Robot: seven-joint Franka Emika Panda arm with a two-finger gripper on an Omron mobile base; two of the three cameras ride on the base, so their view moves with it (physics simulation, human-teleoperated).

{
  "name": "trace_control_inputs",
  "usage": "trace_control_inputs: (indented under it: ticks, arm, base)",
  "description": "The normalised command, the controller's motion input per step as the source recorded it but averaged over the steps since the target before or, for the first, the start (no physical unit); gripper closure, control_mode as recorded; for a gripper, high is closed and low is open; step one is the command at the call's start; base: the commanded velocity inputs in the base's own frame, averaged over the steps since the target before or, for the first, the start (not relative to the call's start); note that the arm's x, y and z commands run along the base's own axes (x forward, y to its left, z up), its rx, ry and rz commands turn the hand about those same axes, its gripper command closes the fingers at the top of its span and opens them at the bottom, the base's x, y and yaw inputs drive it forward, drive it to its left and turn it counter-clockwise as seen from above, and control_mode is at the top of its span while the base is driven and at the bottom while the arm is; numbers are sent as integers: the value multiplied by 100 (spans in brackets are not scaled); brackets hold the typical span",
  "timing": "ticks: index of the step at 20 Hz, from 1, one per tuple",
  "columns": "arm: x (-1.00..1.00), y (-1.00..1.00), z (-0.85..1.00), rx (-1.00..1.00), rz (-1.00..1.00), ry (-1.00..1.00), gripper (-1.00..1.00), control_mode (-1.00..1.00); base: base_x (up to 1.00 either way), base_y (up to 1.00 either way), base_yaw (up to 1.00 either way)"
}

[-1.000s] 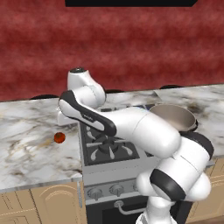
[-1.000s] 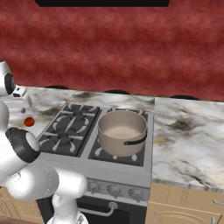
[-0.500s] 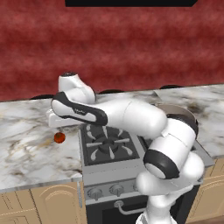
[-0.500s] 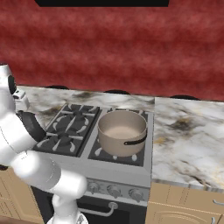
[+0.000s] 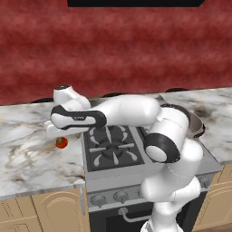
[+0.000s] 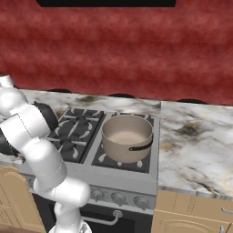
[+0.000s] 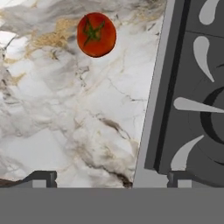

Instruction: Turn on the burner for the pot on the stove. Wait thirty seconds for the pot to heat up. Then add the tomato to the pot.

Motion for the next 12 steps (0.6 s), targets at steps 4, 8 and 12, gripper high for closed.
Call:
trace_control_inputs:
  ticks: [4,8,12]
  arm:
    - [15,3,-13,-1,0,-12,-100,-100]
    - [22,0,-15,5,-1,-14,-100,-100]
    - [28,0,-26,5,0,-15,-100,-100]
  base:
    - [0,0,0]
    - [0,0,0]
    - [0,0,0]
